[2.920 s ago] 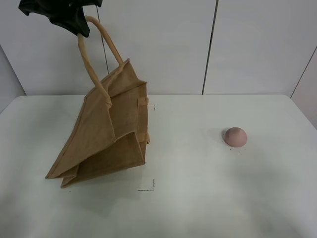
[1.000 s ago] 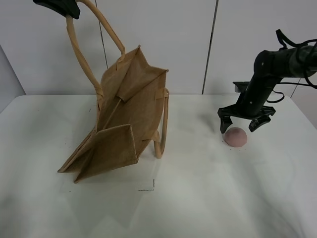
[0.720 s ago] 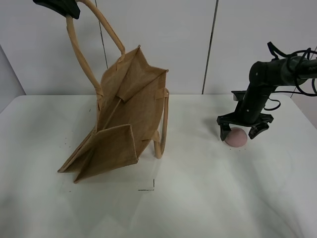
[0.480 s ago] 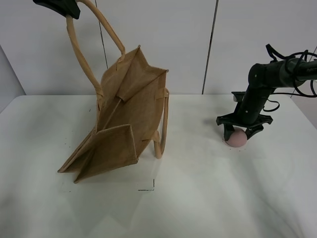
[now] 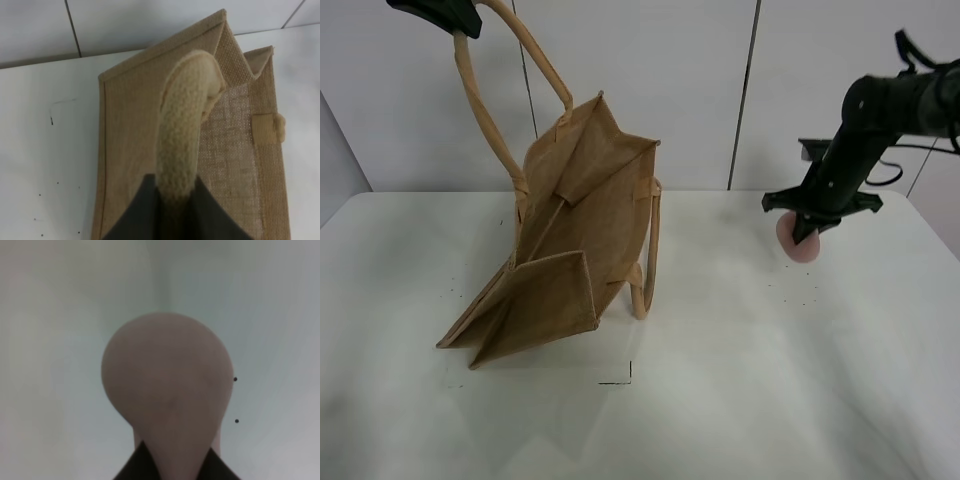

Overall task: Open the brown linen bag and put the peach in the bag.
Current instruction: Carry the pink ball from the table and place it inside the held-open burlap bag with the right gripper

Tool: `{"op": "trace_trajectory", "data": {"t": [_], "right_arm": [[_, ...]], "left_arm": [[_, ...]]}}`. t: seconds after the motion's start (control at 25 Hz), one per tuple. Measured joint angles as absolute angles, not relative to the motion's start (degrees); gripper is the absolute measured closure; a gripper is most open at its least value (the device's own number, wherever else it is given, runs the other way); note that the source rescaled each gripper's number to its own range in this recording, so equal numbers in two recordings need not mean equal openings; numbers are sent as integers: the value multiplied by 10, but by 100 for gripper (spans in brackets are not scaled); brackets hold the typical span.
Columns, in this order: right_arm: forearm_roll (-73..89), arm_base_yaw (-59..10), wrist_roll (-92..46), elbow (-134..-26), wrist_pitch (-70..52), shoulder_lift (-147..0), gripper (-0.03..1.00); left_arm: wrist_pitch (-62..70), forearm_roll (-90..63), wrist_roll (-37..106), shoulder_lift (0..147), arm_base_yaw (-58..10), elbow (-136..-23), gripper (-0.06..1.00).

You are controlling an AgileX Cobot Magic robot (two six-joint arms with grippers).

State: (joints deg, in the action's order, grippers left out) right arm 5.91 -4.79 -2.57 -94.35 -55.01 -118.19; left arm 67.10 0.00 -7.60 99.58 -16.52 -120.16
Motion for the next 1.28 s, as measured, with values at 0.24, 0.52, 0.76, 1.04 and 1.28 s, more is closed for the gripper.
{"op": "trace_trajectory", "data": {"t": [0.24, 0.52, 0.76, 1.04, 1.28], "right_arm": [[126, -49, -50, -1099, -680, -1141, 97], [178, -130, -73, -1203, -694, -1140, 97], [185, -232, -90, -1205, -685, -1152, 97], [204, -309, -145, -1207, -611, -1205, 97], [277, -321, -217, -1207, -550, -1282, 97]], "left_arm": [[671, 0, -76, 996, -165, -1202, 94], [671, 0, -76, 996, -165, -1202, 94], [671, 0, -76, 996, -165, -1202, 94], [671, 0, -76, 996, -165, -1202, 94], [671, 0, -76, 996, -165, -1202, 94]]}}
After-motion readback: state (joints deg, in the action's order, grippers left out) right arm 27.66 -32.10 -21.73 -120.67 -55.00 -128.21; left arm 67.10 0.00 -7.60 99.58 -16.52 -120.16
